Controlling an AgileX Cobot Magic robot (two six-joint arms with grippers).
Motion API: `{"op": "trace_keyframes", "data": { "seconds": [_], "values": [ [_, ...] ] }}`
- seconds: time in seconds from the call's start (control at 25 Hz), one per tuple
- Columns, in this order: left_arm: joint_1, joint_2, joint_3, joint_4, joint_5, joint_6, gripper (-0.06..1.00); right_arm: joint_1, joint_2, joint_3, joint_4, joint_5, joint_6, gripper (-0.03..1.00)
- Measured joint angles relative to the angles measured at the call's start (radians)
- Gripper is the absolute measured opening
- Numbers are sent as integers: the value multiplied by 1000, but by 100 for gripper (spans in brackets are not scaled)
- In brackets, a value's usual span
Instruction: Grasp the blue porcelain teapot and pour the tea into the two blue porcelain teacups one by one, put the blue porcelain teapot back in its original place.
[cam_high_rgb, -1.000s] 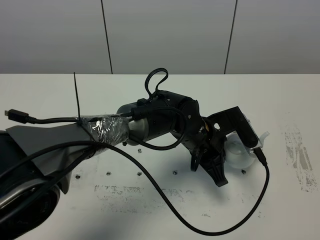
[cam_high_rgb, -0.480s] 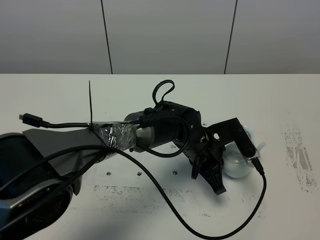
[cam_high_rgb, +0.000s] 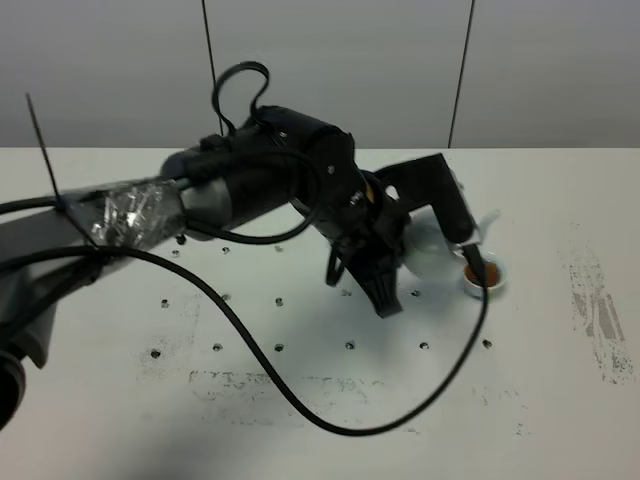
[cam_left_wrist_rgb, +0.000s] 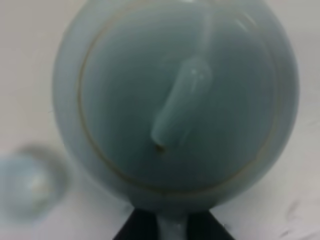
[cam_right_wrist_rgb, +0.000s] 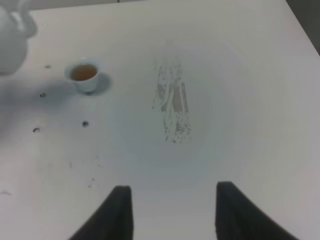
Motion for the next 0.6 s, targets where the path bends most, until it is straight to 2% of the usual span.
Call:
{"op": "trace_keyframes", "data": {
  "seconds": [0.16,0.4,0.6],
  "values": [
    [113,-2,-6,88,18,83,10,0,0,0,2,0,0,40],
    [241,-2,-28,94,30,293,10,0,0,0,3,0,0,40],
    [327,-1,-30,101,19,431,10,0,0,0,3,0,0,40]
  ]
}}
